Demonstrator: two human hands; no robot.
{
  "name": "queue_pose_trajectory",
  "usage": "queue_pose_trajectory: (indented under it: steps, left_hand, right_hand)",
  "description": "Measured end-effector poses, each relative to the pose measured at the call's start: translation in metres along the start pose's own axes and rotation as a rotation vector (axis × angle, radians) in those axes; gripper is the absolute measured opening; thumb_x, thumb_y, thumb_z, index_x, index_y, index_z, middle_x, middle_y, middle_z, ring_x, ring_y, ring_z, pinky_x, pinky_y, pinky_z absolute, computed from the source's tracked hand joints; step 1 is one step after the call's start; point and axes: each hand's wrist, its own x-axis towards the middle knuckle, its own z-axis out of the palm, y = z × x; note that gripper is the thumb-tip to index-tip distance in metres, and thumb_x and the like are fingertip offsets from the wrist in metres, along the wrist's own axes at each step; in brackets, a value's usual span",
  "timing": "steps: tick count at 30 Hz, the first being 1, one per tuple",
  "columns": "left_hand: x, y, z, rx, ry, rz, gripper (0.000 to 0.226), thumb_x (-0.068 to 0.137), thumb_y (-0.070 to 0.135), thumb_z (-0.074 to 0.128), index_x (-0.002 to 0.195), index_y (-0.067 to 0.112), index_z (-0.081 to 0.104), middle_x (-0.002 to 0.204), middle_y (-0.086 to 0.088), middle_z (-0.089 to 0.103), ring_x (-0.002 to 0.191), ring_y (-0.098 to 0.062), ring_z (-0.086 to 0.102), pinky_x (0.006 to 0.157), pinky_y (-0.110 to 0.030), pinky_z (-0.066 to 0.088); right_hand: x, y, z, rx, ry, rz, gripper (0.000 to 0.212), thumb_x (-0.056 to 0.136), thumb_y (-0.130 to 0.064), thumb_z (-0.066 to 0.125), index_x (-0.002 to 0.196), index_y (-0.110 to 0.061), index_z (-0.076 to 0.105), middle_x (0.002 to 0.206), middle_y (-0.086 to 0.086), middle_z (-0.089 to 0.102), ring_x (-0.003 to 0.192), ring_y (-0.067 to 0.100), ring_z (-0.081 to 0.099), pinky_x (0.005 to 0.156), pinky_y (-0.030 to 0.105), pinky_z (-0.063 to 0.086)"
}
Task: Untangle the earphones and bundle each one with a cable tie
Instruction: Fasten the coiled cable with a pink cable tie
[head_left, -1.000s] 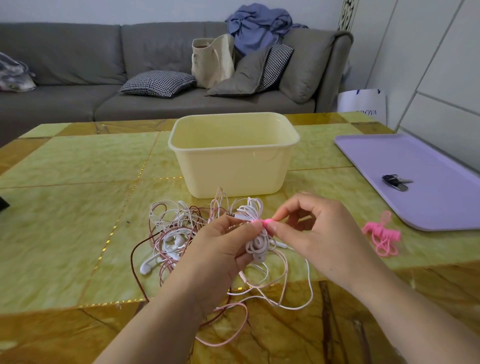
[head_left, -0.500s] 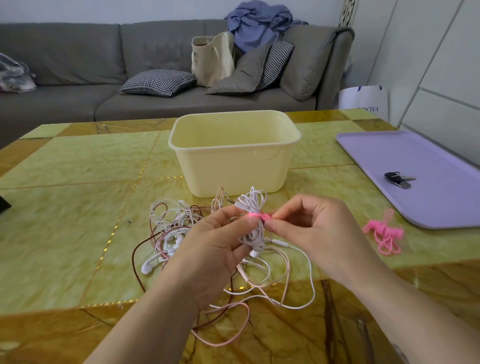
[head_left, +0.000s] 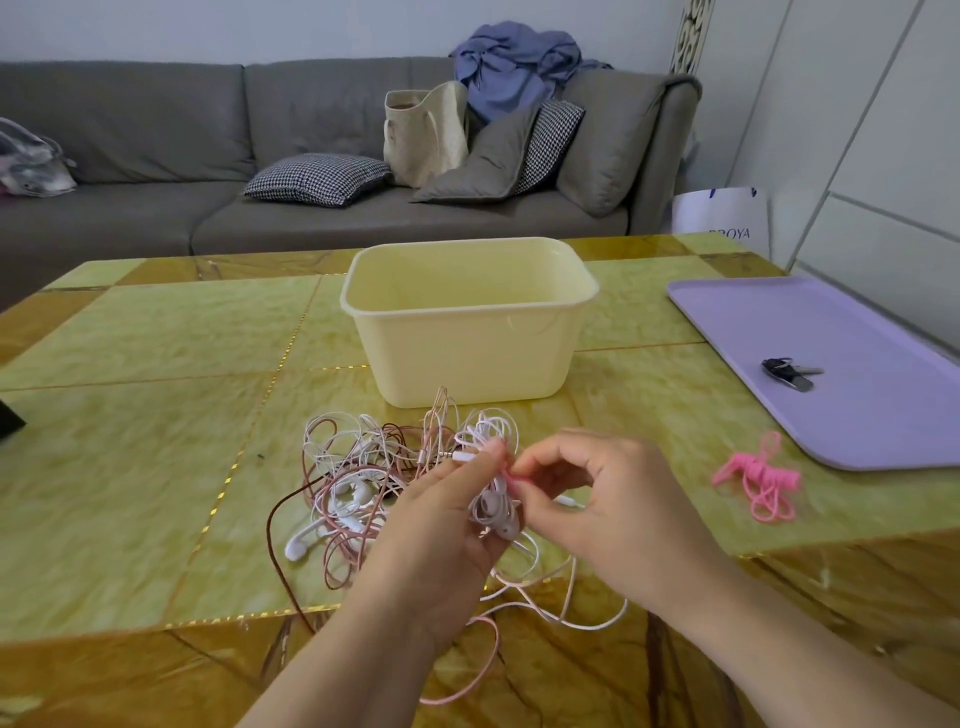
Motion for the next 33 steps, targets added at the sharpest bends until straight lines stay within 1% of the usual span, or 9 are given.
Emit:
queue_pose_trajectory:
  steps: [5, 7, 10, 13, 15, 19, 23, 27, 33]
  left_hand:
    - [-0.001, 0.005, 0.002, 0.058, -0.023, 0.039, 0.049, 0.076, 0.023, 0.063, 0.111, -0.011, 0.057, 0.112, -0.031, 0.063, 0.103, -0.035, 0.065, 0.085, -0.041, 0.055]
    - [-0.002, 0.007, 0.002, 0.17, -0.05, 0.052, 0.035, 0.075, 0.026, 0.063, 0.095, -0.001, 0.069, 0.097, -0.024, 0.069, 0.094, -0.026, 0.066, 0.087, -0.04, 0.054]
    - [-0.007, 0.01, 0.004, 0.3, -0.072, 0.048, 0.022, 0.079, 0.029, 0.061, 0.075, 0.011, 0.074, 0.067, -0.007, 0.061, 0.071, -0.016, 0.059, 0.077, -0.033, 0.057]
    - [-0.012, 0.012, 0.003, 0.554, -0.05, 0.195, 0.027, 0.089, 0.028, 0.059, 0.084, 0.003, 0.069, 0.063, -0.002, 0.057, 0.068, -0.015, 0.053, 0.069, -0.025, 0.053]
    - [-0.018, 0.015, 0.003, 0.871, -0.045, 0.385, 0.02, 0.09, 0.028, 0.059, 0.081, 0.015, 0.072, 0.055, 0.01, 0.059, 0.056, -0.003, 0.051, 0.058, -0.011, 0.043]
    - [-0.027, 0.019, -0.001, 1.09, -0.012, 0.548, 0.003, 0.084, 0.024, 0.068, 0.084, 0.025, 0.065, 0.065, 0.015, 0.069, 0.06, 0.008, 0.06, 0.054, -0.005, 0.039]
    - [-0.03, 0.022, -0.007, 1.11, -0.035, 0.549, 0.011, 0.081, 0.028, 0.072, 0.083, 0.024, 0.063, 0.07, 0.012, 0.071, 0.063, -0.001, 0.064, 0.057, -0.017, 0.049]
    - [-0.033, 0.031, -0.008, 0.99, -0.112, 0.461, 0.006, 0.083, 0.017, 0.067, 0.085, 0.014, 0.063, 0.071, -0.002, 0.072, 0.061, -0.015, 0.06, 0.056, -0.025, 0.045]
    - [-0.022, 0.025, -0.001, 0.435, -0.225, 0.194, 0.008, 0.072, 0.009, 0.061, 0.068, 0.015, 0.058, 0.068, -0.011, 0.062, 0.072, -0.021, 0.063, 0.072, -0.029, 0.054]
  right_hand:
    - [0.002, -0.002, -0.006, 0.128, -0.006, 0.052, 0.012, 0.08, -0.005, 0.071, 0.085, -0.015, 0.072, 0.077, -0.006, 0.071, 0.072, 0.006, 0.067, 0.067, 0.016, 0.052]
    - [0.002, -0.004, -0.009, 0.235, -0.011, 0.104, 0.014, 0.082, -0.007, 0.069, 0.091, -0.018, 0.07, 0.082, -0.004, 0.071, 0.076, 0.008, 0.068, 0.068, 0.02, 0.055]
    - [0.001, -0.009, -0.007, 0.353, -0.017, 0.169, 0.019, 0.078, -0.015, 0.075, 0.094, -0.02, 0.065, 0.083, 0.0, 0.07, 0.074, 0.014, 0.068, 0.066, 0.026, 0.056]
    - [0.005, -0.011, -0.005, 0.395, 0.042, 0.233, 0.04, 0.068, -0.036, 0.074, 0.102, -0.021, 0.061, 0.083, -0.001, 0.067, 0.075, 0.013, 0.066, 0.067, 0.024, 0.054]
    - [0.007, -0.012, -0.006, 0.392, 0.005, 0.284, 0.051, 0.064, -0.039, 0.072, 0.111, -0.023, 0.059, 0.079, -0.001, 0.065, 0.069, 0.01, 0.064, 0.064, 0.021, 0.052]
    - [0.008, -0.016, -0.008, 0.467, -0.199, 0.417, 0.037, 0.065, -0.032, 0.071, 0.096, -0.011, 0.068, 0.075, 0.004, 0.071, 0.067, 0.013, 0.067, 0.065, 0.022, 0.054]
    - [0.009, -0.016, -0.011, 0.493, -0.192, 0.4, 0.017, 0.067, -0.025, 0.069, 0.077, -0.011, 0.069, 0.068, 0.001, 0.07, 0.065, 0.01, 0.066, 0.062, 0.017, 0.051]
    - [0.008, -0.017, -0.01, 0.661, -0.203, 0.409, 0.012, 0.066, -0.016, 0.068, 0.074, -0.008, 0.07, 0.065, 0.006, 0.068, 0.06, 0.011, 0.065, 0.057, 0.017, 0.051]
    - [0.012, -0.013, -0.012, 0.854, -0.219, 0.401, 0.011, 0.063, -0.018, 0.071, 0.071, -0.015, 0.076, 0.067, 0.009, 0.065, 0.059, 0.013, 0.061, 0.056, 0.019, 0.051]
